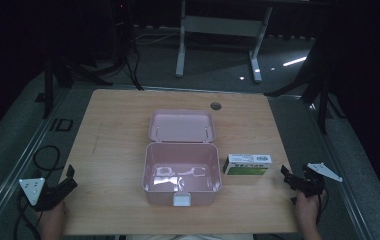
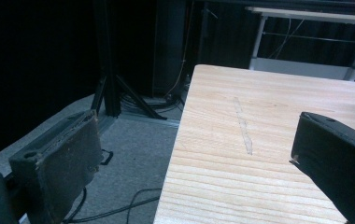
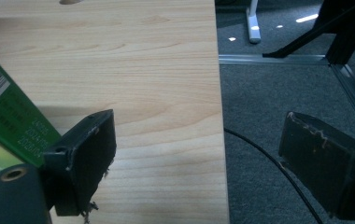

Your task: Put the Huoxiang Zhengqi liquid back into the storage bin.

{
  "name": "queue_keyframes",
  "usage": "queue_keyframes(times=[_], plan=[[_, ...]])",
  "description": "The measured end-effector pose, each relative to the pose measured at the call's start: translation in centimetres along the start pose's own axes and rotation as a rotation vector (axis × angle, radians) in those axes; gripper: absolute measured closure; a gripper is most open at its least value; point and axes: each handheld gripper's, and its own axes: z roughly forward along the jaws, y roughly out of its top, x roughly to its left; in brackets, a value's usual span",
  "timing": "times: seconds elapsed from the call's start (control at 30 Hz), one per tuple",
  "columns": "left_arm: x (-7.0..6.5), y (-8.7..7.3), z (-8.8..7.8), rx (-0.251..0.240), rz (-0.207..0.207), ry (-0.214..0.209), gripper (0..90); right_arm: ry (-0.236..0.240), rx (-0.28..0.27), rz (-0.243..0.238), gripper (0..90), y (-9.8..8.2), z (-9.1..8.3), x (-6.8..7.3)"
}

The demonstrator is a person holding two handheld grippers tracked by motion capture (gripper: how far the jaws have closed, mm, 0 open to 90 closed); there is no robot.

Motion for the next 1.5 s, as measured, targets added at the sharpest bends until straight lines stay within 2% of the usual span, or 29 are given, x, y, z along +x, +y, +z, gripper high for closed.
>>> queue_keyframes(times=[0.13, 0.23, 0.3, 0.33, 0.5, 0.53, 0.6, 0.67, 0.7, 0.73, 0.77, 0.83, 0.87, 0.9, 0.93, 1.0, 1.13, 1.17, 1.23, 1.3, 1.33, 1.4, 1.5], plan=[[-0.1, 0.0, 0.1, 0.012, 0.009, 0.003, 2.1, 0.005, 0.011, -0.04, 10.8, 0.1, 0.2, 0.3], [-0.1, 0.0, 0.1, 0.013, 0.013, 0.002, 2.1, 0.04, 0.061, -0.069, 13.0, 0.3, 0.6, 0.4], [-0.1, 0.0, 0.1, 0.009, 0.009, -0.002, 2.1, 0.082, 0.094, -0.085, 13.0, 0.4, 0.8, 0.4], [0.0, 0.0, 0.0, 0.01, 0.007, -0.006, 2.1, 0.122, 0.102, -0.089, 13.0, 0.5, 0.8, 0.3], [-0.1, 0.0, 0.1, 0.014, 0.009, -0.006, 2.1, 0.211, 0.174, -0.164, 12.3, 0.9, 0.6, 0.4], [-0.1, 0.0, 0.1, 0.014, 0.009, -0.006, 2.1, 0.211, 0.174, -0.164, 12.3, 0.9, 0.6, 0.4], [-0.1, 0.0, 0.1, 0.015, 0.014, -0.006, 2.1, 0.252, 0.205, -0.201, 12.1, 1.1, 0.4, 0.6], [-0.1, 0.0, 0.1, 0.016, 0.015, -0.011, 2.1, 0.287, 0.239, -0.218, 11.7, 1.3, 0.4, 0.6], [-0.1, 0.0, 0.1, 0.016, 0.014, -0.01, 2.1, 0.33, 0.275, -0.245, 11.2, 1.6, 0.3, 0.7], [-0.1, 0.0, 0.1, 0.017, 0.012, -0.01, 2.1, 0.33, 0.275, -0.245, 11.2, 1.6, 0.3, 0.7], [-0.1, 0.0, 0.1, 0.017, 0.011, -0.011, 2.1, 0.354, 0.318, -0.287, 11.2, 1.8, 0.3, 1.0], [-0.1, 0.0, 0.1, 0.017, 0.011, -0.012, 2.1, 0.376, 0.361, -0.332, 11.1, 2.0, 0.3, 1.3], [-0.1, 0.0, 0.1, 0.017, 0.012, -0.014, 2.1, 0.376, 0.361, -0.332, 11.1, 2.0, 0.3, 1.3], [-0.1, 0.0, 0.1, 0.018, 0.012, -0.014, 2.1, 0.402, 0.405, -0.384, 10.6, 2.3, 0.2, 1.8], [-0.1, 0.0, 0.1, 0.018, 0.012, -0.015, 2.1, 0.402, 0.405, -0.384, 10.6, 2.3, 0.2, 1.8], [-0.1, 0.0, 0.1, 0.018, 0.013, -0.016, 2.1, 0.432, 0.447, -0.433, 10.6, 2.6, 0.1, 2.2], [-0.1, 0.0, 0.2, 0.025, 0.014, -0.022, 2.1, 0.458, 0.518, -0.529, 10.9, 3.3, 0.0, 3.4], [-0.1, 0.0, 0.2, 0.025, 0.015, -0.022, 2.1, 0.458, 0.518, -0.529, 10.9, 3.3, 0.0, 3.4], [-0.1, 0.0, 0.2, 0.024, 0.015, -0.022, 2.1, 0.459, 0.533, -0.568, 10.9, 3.5, -0.1, 3.9], [-0.1, 0.0, 0.2, 0.025, 0.015, -0.024, 2.1, 0.493, 0.56, -0.587, 10.9, 3.7, 0.0, 4.2], [-0.1, 0.0, 0.2, 0.025, 0.014, -0.025, 2.1, 0.504, 0.592, -0.619, 10.8, 3.8, 0.0, 4.6], [-0.1, 0.0, 0.2, 0.025, 0.015, -0.026, 2.1, 0.512, 0.612, -0.636, 10.8, 3.8, 0.1, 4.8], [-0.1, 0.0, 0.2, 0.025, 0.014, -0.027, 2.1, 0.511, 0.669, -0.717, 10.8, 4.0, 0.3, 5.5]])
